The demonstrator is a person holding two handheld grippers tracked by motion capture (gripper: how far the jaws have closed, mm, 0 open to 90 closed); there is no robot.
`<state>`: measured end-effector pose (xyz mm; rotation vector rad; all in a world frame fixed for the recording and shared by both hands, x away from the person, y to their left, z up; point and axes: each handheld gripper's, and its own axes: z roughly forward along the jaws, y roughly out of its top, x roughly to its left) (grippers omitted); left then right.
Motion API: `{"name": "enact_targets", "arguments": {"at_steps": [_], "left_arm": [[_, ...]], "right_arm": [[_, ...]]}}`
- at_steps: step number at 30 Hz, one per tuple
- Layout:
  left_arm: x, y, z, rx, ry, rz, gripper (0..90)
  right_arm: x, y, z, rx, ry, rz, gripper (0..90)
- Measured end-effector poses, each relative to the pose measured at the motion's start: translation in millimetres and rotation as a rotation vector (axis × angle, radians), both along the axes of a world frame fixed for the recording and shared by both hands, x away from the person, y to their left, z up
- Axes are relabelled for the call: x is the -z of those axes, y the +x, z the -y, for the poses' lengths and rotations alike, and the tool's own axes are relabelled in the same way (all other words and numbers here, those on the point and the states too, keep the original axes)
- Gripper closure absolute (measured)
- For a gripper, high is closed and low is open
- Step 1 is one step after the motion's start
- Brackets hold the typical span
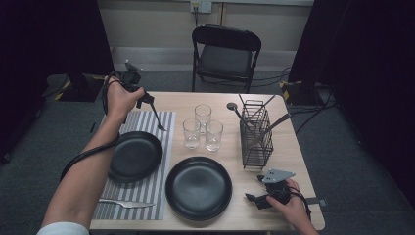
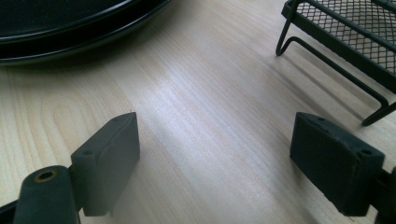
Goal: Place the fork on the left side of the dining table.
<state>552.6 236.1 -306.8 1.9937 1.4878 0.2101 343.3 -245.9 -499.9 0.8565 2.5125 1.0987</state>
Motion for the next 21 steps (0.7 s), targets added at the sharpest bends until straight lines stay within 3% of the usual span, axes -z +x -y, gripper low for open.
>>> {"name": "enact_targets", "arguments": {"at_steps": [11, 21], "left_arm": [[11.3, 12.7, 1.2, -0.018, 0.034, 0.007, 77.7], [17.6, 9.9, 1.5, -0.028, 0.016, 0.013, 77.5]], "right_arm": [[0.0, 0.1, 0.1, -0.003, 0.001, -0.002, 14.9], [0.0, 0.1, 0.3, -0.005, 0.0, -0.001, 14.9]]}}
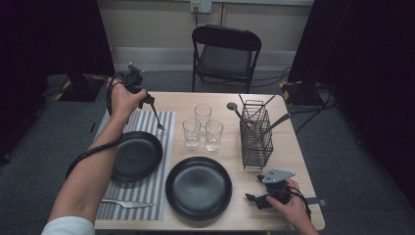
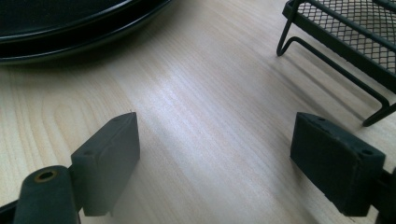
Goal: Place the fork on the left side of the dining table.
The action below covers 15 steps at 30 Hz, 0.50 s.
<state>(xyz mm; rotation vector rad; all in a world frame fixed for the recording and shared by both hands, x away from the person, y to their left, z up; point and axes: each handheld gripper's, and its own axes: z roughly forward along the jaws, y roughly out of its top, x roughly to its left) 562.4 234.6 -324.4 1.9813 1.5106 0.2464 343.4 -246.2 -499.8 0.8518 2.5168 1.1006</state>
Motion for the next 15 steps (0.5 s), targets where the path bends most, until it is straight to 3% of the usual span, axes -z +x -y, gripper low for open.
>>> {"name": "enact_targets", "arguments": {"at_steps": [15], "left_arm": [[4.7, -16.4, -12.0, -0.034, -0.025, 0.0, 77.4]], "right_arm": [[0.0, -0.8, 0.0, -0.003, -0.002, 0.0, 14.9]]}}
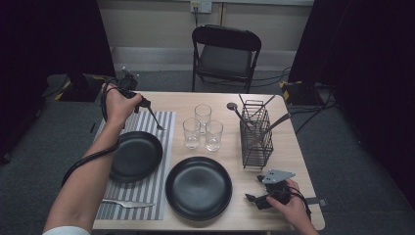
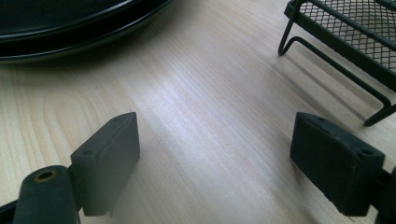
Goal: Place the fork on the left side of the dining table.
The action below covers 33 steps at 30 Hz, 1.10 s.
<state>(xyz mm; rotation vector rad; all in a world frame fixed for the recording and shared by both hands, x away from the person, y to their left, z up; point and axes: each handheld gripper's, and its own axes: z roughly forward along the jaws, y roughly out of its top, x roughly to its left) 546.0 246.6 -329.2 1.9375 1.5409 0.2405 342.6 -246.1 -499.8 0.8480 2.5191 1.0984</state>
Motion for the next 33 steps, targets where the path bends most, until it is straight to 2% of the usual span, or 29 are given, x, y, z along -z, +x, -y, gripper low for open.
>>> {"name": "enact_targets", "arguments": {"at_steps": [7, 33], "left_arm": [[1.9, -4.7, -6.2, -0.009, -0.007, -0.008, 77.3], [6.4, -6.8, -17.5, -0.032, -0.033, -0.016, 76.9]], "right_arm": [[0.0, 0.0, 0.0, 0.0, 0.0, 0.0, 14.9], [-0.1, -0.4, 0.0, 0.002, 0.0, -0.002, 15.0]]}}
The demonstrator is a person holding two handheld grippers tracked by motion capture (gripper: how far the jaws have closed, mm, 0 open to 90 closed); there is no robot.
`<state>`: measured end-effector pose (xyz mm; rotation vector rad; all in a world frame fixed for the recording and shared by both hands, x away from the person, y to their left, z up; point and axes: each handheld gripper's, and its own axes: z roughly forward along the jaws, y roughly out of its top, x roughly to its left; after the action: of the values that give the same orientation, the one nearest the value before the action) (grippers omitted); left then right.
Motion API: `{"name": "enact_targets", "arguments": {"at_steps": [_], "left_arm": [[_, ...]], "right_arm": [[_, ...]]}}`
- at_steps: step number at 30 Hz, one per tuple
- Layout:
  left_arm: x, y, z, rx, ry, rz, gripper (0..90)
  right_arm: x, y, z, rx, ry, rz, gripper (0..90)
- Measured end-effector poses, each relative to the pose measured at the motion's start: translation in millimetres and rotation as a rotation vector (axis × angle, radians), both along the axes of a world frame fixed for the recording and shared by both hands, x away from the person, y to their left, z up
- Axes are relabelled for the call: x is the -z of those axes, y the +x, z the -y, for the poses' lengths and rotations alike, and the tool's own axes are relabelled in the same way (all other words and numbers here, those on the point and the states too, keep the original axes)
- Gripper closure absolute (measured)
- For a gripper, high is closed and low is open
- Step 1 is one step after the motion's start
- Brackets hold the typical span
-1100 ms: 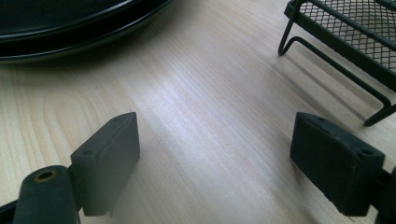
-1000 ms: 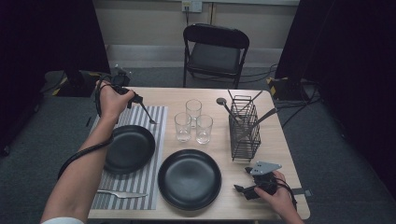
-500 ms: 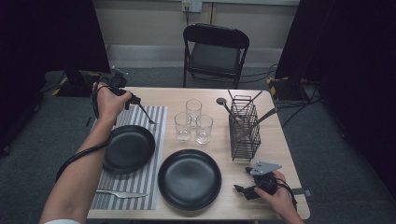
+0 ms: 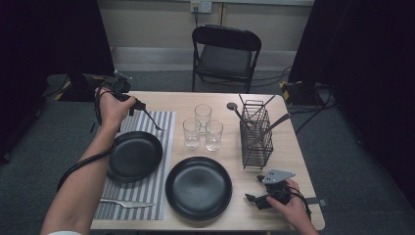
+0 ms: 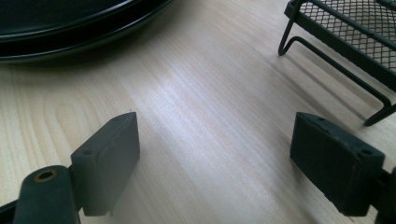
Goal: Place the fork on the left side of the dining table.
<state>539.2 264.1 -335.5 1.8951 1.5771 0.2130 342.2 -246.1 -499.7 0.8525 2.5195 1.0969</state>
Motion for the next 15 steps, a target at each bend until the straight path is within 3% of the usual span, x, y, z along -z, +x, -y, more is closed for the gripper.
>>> {"name": "enact_targets", "arguments": {"at_steps": [12, 15], "left_arm": [[5.0, -0.6, -8.2, -0.018, -0.004, -0.022, 78.0], [7.6, -0.4, -9.7, -0.023, -0.002, -0.025, 81.8]], "right_arm": [[0.0, 0.0, 0.0, 0.0, 0.0, -0.001, 14.9], [0.0, 0.0, 0.0, 0.0, 0.0, 0.0, 15.0]]}}
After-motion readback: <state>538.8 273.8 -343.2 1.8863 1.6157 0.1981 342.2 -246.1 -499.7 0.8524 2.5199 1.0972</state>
